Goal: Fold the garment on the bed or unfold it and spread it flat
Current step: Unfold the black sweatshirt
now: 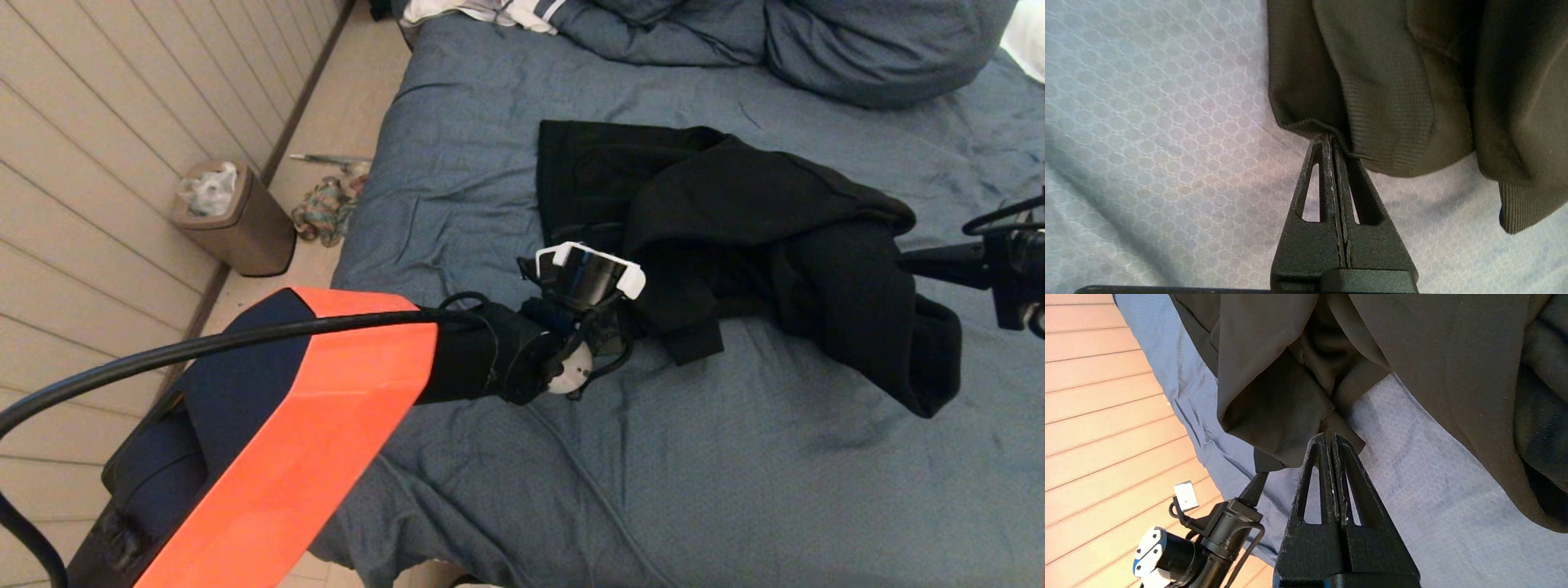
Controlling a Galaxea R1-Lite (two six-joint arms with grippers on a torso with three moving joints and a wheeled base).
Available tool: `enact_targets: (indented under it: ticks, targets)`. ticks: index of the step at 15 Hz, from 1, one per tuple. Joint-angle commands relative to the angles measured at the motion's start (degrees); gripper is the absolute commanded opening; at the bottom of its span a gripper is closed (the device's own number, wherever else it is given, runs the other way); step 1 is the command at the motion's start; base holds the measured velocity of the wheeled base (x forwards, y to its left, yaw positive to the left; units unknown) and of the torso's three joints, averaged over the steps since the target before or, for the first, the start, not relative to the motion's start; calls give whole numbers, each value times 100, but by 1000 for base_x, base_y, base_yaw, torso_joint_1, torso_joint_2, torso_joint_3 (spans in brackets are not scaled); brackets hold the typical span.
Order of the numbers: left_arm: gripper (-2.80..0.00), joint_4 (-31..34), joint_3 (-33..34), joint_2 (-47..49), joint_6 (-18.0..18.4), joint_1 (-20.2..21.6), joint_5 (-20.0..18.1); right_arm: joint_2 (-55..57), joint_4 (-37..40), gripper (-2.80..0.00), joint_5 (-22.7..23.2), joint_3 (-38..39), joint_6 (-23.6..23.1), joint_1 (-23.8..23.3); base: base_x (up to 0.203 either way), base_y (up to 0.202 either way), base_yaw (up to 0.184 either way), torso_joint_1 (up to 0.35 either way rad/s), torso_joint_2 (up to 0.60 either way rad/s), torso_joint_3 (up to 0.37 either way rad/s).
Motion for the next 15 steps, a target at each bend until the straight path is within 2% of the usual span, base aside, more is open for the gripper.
enact_targets:
  ticks: [1, 5, 11, 12, 15]
  targets:
    - [-280, -1, 1, -104, -24, 3, 26, 8, 7, -280, 25, -4, 18, -2, 0, 0, 0, 0, 0, 0]
    - [-280, 18, 18, -440, -19, 6, 318, 14, 7, -280, 25, -1, 18, -2, 0, 0, 0, 0, 0, 0]
    - [-280, 77, 54, -366, -4, -16, 327, 6, 7, -280, 16, -4, 18, -11, 0, 0, 0, 0, 0, 0]
    - [0, 42, 54, -303, 97, -39, 372, 7, 7, -280, 18, -4, 18, -11, 0, 0, 0, 0, 0, 0]
    - [0, -4, 37, -180, 215, -55, 369, 14, 7, -280, 25, 4, 10, -2, 0, 0, 0, 0, 0, 0]
